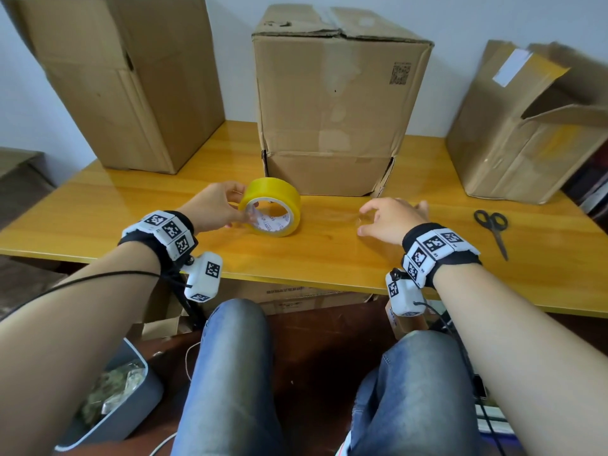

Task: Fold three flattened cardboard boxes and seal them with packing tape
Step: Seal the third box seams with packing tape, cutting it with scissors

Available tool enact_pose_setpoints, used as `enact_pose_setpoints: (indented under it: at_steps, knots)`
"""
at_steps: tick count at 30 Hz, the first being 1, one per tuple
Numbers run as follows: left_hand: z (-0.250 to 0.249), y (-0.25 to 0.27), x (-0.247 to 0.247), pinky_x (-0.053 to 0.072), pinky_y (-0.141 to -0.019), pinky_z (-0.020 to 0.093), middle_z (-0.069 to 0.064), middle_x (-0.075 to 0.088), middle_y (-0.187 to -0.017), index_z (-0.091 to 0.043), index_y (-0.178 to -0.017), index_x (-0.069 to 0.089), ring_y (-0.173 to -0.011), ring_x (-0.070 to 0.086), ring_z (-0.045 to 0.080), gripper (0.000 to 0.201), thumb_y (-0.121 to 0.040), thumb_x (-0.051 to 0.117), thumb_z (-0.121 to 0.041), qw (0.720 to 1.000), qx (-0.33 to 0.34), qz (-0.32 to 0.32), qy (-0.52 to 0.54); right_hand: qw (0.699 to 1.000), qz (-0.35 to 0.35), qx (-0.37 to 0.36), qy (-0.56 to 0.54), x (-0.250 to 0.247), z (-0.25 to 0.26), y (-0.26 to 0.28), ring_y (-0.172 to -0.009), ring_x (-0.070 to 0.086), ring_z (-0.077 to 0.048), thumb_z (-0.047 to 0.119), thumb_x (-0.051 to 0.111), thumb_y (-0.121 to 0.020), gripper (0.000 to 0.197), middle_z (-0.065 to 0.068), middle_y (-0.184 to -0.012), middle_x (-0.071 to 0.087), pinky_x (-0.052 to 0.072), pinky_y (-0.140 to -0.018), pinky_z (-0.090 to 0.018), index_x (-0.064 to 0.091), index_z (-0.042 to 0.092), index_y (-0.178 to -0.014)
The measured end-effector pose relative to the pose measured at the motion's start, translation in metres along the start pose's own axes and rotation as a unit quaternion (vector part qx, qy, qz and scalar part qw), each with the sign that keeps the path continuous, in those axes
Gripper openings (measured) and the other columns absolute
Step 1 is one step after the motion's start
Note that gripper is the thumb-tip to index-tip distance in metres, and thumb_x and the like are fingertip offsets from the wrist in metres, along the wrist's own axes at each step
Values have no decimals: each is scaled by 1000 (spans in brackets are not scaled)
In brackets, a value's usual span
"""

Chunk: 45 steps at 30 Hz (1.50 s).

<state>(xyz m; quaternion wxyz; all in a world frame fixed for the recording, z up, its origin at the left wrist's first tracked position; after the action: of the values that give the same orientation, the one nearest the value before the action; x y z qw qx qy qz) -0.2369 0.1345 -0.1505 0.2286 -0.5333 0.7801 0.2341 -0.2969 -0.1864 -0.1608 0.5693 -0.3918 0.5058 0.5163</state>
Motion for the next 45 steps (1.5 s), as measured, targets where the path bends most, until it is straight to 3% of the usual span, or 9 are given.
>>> enact_pose_setpoints:
  at_steps: [7, 13, 19, 22, 24, 29, 36, 40, 45]
  knots:
    - [6, -3, 1, 62, -78, 43, 0, 67, -119, -20, -116, 59, -94, 71, 27, 42, -81, 81, -11, 999, -23, -25, 13, 996, 48, 70, 21, -8, -10, 9, -125, 53, -26, 50, 66, -90, 41, 5, -134, 61, 16, -116, -54, 64, 27, -124]
    - [3, -4, 0, 62, -77, 41, 1, 64, -121, -23, -118, 58, -89, 74, 27, 43, -83, 78, -9, 999, -28, -8, 17, 994, 60, 94, -3, -1, -14, 11, -132, 49, -27, 48, 69, -88, 54, 4, -138, 58, 12, -118, -56, 53, 32, -138]
    - [0, -3, -1, 61, -71, 34, 1, 64, -121, -21, -124, 56, -88, 73, 26, 45, -85, 77, -10, 1000, -25, -10, -9, 993, 32, 108, -23, -4, -18, 11, -122, 54, -30, 49, 64, -91, 19, 8, -113, 71, 13, -114, -60, 76, 35, -87]
    - [-2, -3, -1, 62, -76, 41, 2, 62, -122, -22, -121, 56, -94, 71, 29, 42, -86, 77, -12, 999, -31, -7, -37, 992, -34, 112, -53, -18, -17, 13, -138, 38, -35, 48, 61, -92, 22, 5, -133, 64, 16, -113, -59, 77, 37, -81]
    - [-1, -4, -2, 61, -79, 45, 3, 62, -122, -21, -120, 55, -96, 69, 30, 42, -85, 77, -14, 998, -40, -5, -58, 986, -93, 92, -104, -32, -17, 14, -139, 32, -36, 46, 64, -89, 19, 4, -137, 59, 22, -111, -57, 75, 38, -77]
    - [-2, -5, -4, 60, -72, 39, 5, 61, -117, -19, -114, 55, -98, 67, 32, 36, -86, 77, -18, 994, -60, 3, -92, 946, -177, -10, -272, -75, -2, 18, -100, 65, -10, 30, 72, -86, 10, 16, -90, 72, 51, -87, -31, 76, 30, -76]
    - [-3, -4, -11, 58, -63, 31, 1, 54, -124, -14, -140, 47, -81, 64, 22, 64, -85, 79, -22, 985, -108, 2, -135, 925, -262, -127, -243, -118, 48, 29, -80, 59, -1, 29, 72, -87, 9, 15, -83, 67, 43, -71, -19, 77, 28, -79]
    - [-18, -1, -28, 61, -78, 37, 6, 56, -135, -14, -151, 39, -89, 66, 25, 76, -88, 75, -37, 970, -125, 22, -208, 923, -277, -163, -211, -133, 75, 30, -85, 58, -8, 34, 72, -87, 11, 9, -91, 64, 45, -75, -26, 72, 34, -77]
    - [-103, 13, -44, 45, -98, 28, -1, 65, -131, -16, -139, 59, -118, 60, 18, 58, -89, 69, -44, 975, 62, -71, -200, 925, -278, -188, -180, -148, 104, 28, -85, 55, -8, 36, 72, -87, 10, 8, -93, 62, 40, -68, -23, 75, 32, -78]
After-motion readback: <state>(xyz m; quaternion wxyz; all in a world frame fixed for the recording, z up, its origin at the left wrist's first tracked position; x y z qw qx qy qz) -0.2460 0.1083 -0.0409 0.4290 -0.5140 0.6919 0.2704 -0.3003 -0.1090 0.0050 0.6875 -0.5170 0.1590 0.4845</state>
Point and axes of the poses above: each hand's wrist, its own y-axis away from the middle knuckle, its own x-axis out of the palm, z = x × y, the point moved 3 cm from there along -y, towards the middle knuckle
